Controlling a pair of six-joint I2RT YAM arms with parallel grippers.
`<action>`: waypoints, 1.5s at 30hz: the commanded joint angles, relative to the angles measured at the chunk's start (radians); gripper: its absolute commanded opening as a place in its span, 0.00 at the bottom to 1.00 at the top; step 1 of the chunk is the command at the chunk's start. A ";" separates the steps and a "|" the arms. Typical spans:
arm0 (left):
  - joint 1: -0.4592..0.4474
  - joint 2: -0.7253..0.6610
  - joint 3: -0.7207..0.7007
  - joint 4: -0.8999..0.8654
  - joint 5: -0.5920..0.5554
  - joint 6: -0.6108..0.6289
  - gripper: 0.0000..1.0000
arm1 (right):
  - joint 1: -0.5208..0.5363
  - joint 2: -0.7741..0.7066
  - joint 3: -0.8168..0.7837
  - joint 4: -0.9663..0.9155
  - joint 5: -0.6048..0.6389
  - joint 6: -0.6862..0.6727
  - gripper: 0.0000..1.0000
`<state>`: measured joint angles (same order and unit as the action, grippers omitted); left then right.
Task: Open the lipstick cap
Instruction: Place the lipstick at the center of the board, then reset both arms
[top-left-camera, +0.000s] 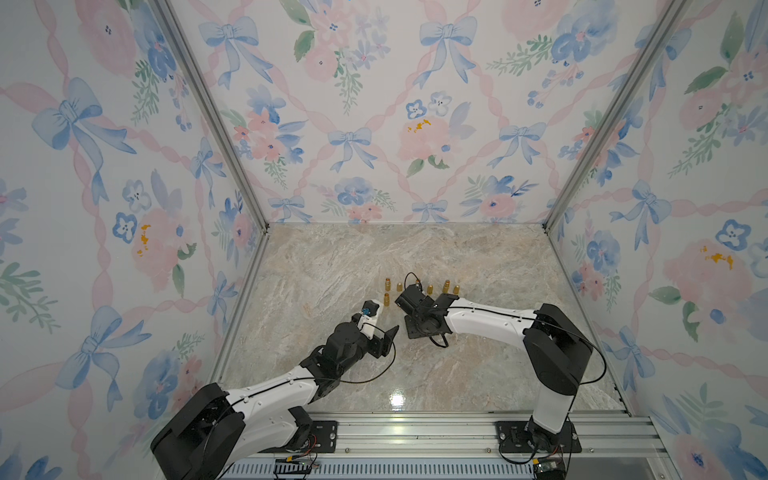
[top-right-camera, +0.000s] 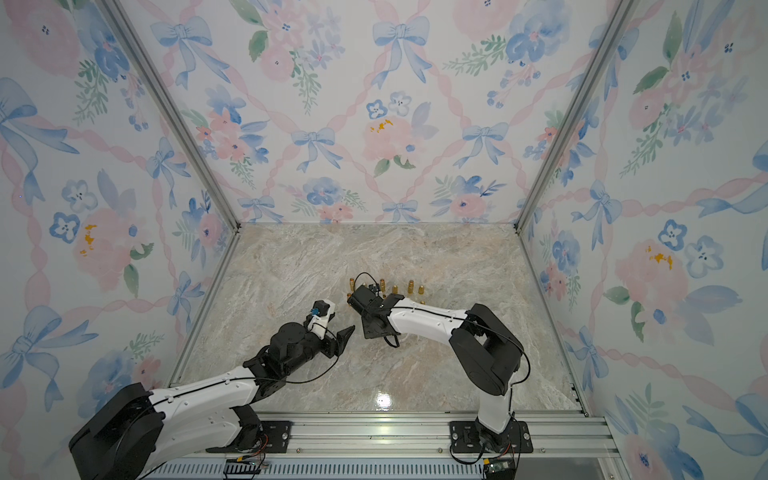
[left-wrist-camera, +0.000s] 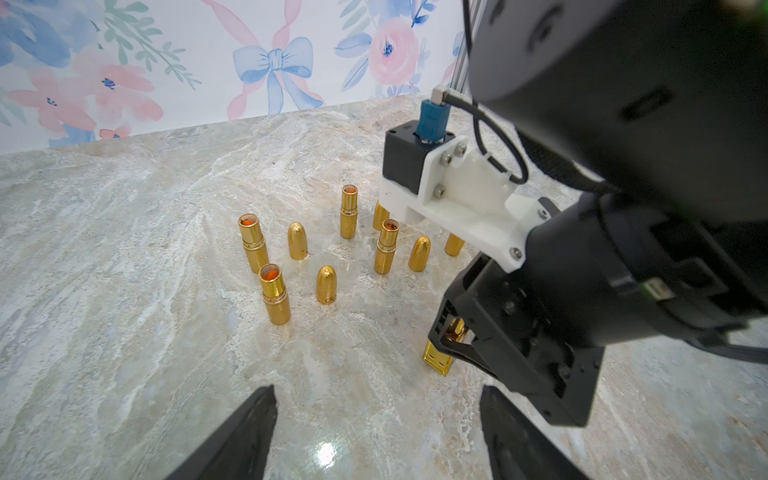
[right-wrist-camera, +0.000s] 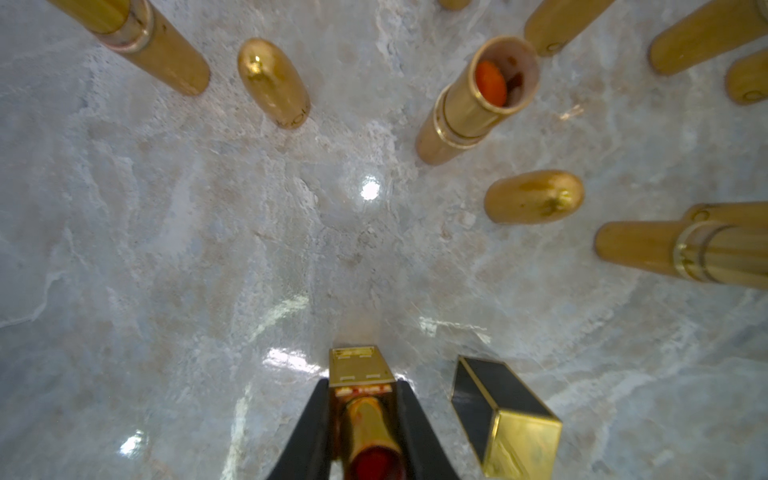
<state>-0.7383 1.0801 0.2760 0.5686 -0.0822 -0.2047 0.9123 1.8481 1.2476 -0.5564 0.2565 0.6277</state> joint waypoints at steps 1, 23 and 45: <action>0.011 -0.023 -0.008 0.008 -0.028 -0.019 0.83 | 0.018 -0.009 0.012 -0.018 0.035 0.007 0.40; 0.351 0.191 0.283 -0.039 -0.664 -0.020 0.98 | -0.755 -0.646 -0.477 0.423 0.214 -0.263 0.99; 0.554 0.475 -0.144 0.903 -0.235 0.205 0.98 | -0.839 -0.314 -0.867 1.453 -0.013 -0.603 0.99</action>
<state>-0.1925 1.5429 0.1238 1.3102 -0.3912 -0.0322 0.0841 1.5425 0.3759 0.7788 0.3321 0.0612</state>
